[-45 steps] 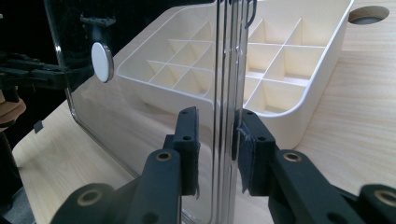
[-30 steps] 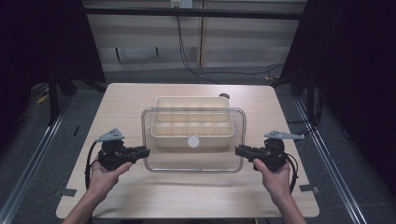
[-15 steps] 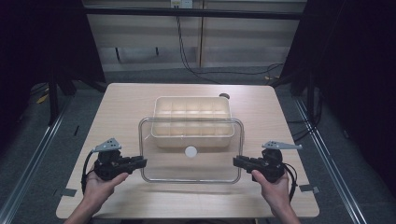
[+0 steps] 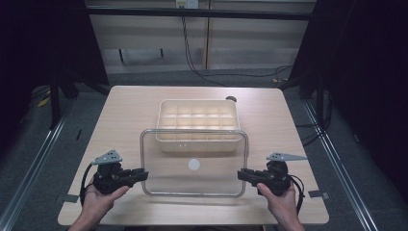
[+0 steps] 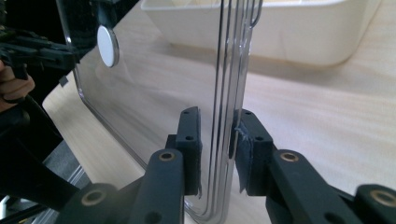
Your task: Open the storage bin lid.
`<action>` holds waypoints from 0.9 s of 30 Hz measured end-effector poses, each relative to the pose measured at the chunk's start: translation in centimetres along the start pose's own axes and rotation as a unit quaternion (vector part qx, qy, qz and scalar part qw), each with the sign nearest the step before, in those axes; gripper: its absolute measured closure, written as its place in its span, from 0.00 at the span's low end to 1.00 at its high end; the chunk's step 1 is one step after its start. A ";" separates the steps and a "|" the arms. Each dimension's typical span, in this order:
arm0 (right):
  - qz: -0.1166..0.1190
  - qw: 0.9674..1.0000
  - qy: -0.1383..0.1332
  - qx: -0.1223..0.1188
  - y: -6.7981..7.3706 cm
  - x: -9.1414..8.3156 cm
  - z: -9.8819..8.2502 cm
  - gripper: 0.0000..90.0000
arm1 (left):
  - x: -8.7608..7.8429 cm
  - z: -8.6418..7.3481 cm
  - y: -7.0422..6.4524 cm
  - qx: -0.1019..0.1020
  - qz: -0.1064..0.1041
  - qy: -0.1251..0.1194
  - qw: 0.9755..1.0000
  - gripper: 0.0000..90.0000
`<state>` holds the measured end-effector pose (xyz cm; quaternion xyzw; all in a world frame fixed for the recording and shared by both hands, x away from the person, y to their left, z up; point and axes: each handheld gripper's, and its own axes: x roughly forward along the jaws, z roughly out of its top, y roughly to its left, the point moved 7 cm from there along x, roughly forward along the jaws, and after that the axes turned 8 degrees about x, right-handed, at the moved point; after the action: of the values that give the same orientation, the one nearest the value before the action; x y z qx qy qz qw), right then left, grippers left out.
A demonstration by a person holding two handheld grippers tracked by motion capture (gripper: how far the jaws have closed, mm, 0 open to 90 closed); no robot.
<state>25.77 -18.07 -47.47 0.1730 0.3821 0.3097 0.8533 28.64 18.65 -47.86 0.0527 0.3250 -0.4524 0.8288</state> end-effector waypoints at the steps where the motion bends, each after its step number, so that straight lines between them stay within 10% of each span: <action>1: 0.001 1.000 0.004 0.004 -0.1 -0.1 -0.6 0.82 | 0.1 -0.4 -0.3 0.000 -0.004 -0.001 1.000 0.83; 27: -0.019 0.998 0.043 0.033 -2.5 0.8 -4.0 0.78 | 2.4 -3.2 -1.3 -0.012 -0.029 0.056 0.998 0.79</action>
<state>24.13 -19.18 -51.77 0.1802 0.4316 0.2883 0.8356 26.98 17.37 -51.51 0.0582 0.3779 -0.4686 0.7964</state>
